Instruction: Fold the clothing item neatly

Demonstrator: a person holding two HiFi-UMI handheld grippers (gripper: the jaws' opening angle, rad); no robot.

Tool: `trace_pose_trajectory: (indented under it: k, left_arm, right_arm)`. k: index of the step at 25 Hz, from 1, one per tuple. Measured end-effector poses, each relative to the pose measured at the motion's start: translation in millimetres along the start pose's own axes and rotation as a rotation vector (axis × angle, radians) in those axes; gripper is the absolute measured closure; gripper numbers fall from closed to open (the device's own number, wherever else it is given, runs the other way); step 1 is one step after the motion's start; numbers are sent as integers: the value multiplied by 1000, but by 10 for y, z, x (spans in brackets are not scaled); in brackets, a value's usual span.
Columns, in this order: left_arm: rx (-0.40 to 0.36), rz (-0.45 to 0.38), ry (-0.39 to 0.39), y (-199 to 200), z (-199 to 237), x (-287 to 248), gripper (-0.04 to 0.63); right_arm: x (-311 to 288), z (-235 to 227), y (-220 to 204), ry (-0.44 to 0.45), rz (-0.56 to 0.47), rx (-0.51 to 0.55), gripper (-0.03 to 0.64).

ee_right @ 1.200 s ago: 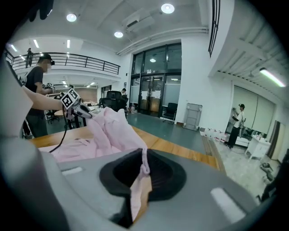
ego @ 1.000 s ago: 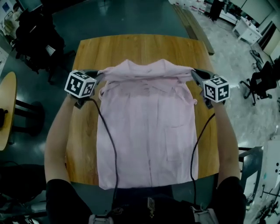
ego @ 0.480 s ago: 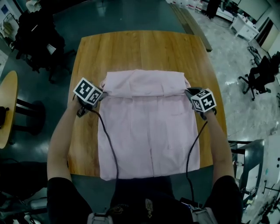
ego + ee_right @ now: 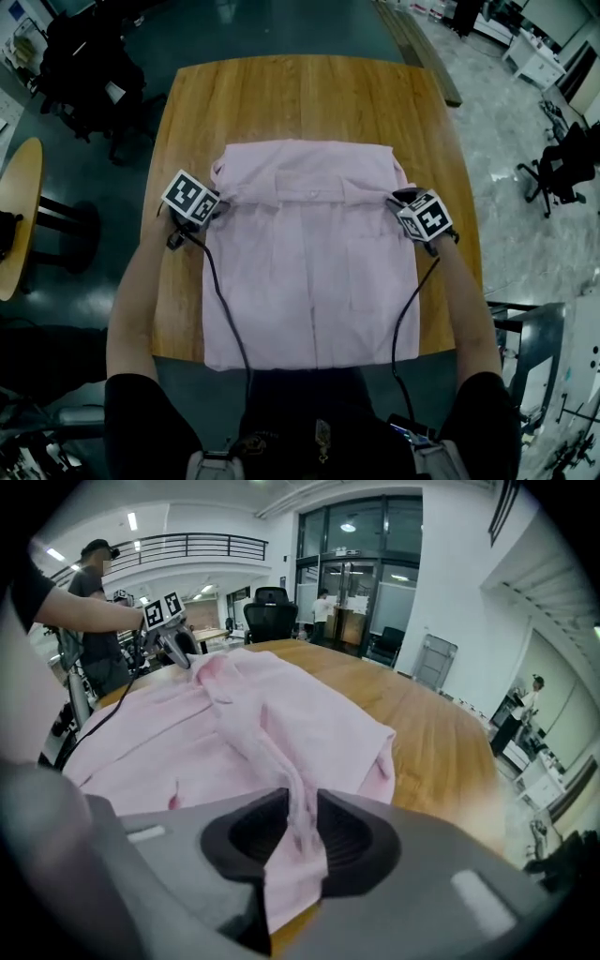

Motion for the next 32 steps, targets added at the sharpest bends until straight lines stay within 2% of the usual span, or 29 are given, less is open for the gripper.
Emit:
trace_pose_trajectory:
  k: [2, 4, 8, 11, 12, 14, 18, 23, 27, 32]
  left_arm:
    - [-47, -31, 21, 55, -73, 135, 369]
    - [-93, -75, 31, 159, -171, 271, 356]
    - [-185, -145, -24, 441, -456, 336, 336]
    - [-217, -168, -84, 637, -636, 112, 336]
    - [-218, -164, -98, 694, -677, 21, 336]
    - [-212, -141, -118, 780, -725, -132, 337]
    - [-195, -97, -153, 837, -735, -273, 337]
    - [-235, -50, -231, 667, -939, -221, 344]
    - [-305, 46, -297, 440, -1144, -155, 344]
    - [-318, 117, -336, 209, -1204, -48, 348]
  right_arm:
    - [142, 43, 79, 29, -26, 17, 513]
    - [259, 90, 213, 66, -61, 23, 502]
    - [265, 233, 573, 153, -154, -6, 499]
    - [-4, 330, 799, 215, -179, -60, 499]
    - [-116, 352, 846, 231, -170, -70, 496]
    - [-306, 381, 892, 262, -137, -75, 427]
    - [-431, 489, 905, 355, -69, -44, 422]
    - [-221, 769, 871, 414, -70, 148, 424]
    - [-67, 979, 661, 471, -29, 296, 431]
    - [52, 1113, 430, 523, 44, 380, 433]
Point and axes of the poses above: the fingertips, and each gripper's own axes: x backward along the fingers, z to its left, y out of its top, the point moved 10 cm from there along x, backward along the fingers, and after that the axes turned 3 degrees about -y, right-handed, at the moved point
